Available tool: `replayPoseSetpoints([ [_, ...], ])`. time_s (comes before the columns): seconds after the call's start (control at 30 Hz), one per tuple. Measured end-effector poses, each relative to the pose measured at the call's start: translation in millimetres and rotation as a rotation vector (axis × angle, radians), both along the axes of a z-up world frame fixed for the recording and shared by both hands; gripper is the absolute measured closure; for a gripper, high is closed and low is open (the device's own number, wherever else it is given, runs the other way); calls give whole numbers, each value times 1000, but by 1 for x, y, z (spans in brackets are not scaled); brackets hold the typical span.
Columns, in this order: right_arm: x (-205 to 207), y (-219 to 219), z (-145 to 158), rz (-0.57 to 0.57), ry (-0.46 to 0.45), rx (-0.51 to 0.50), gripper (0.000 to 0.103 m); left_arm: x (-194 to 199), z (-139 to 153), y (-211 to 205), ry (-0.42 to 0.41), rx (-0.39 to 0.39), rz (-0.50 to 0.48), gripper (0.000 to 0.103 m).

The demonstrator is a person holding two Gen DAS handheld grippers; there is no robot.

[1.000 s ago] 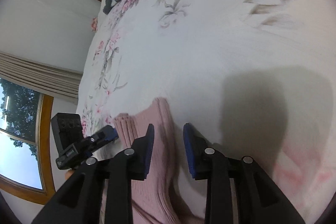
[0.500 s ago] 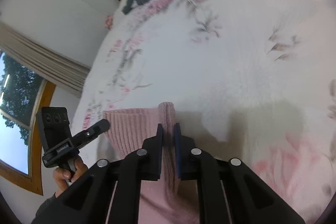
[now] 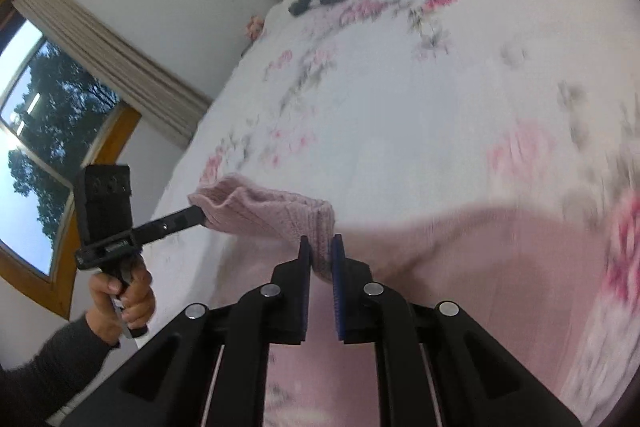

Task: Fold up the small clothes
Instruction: 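Lift and fold the hem toward the collar with both tools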

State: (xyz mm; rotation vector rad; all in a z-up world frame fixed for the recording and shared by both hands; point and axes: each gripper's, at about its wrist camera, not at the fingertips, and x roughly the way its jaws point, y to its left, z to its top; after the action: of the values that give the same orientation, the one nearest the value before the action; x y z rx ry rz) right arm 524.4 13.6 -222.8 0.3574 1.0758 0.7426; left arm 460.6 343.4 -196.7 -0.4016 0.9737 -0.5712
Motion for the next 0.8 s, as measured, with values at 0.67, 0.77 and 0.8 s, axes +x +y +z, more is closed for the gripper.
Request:
replayPoseSetpoints([
  [0.67, -60, -18, -110, -229, 431, 145, 64, -53, -116, -4, 487, -175, 186, 78],
  [0.77, -58, -10, -107, -205, 388, 51, 95, -48, -119, -6, 495, -64, 208, 97],
  [0.8, -57, -11, -103, -209, 359, 26, 96, -49, -119, -4, 485, -47, 215, 97],
])
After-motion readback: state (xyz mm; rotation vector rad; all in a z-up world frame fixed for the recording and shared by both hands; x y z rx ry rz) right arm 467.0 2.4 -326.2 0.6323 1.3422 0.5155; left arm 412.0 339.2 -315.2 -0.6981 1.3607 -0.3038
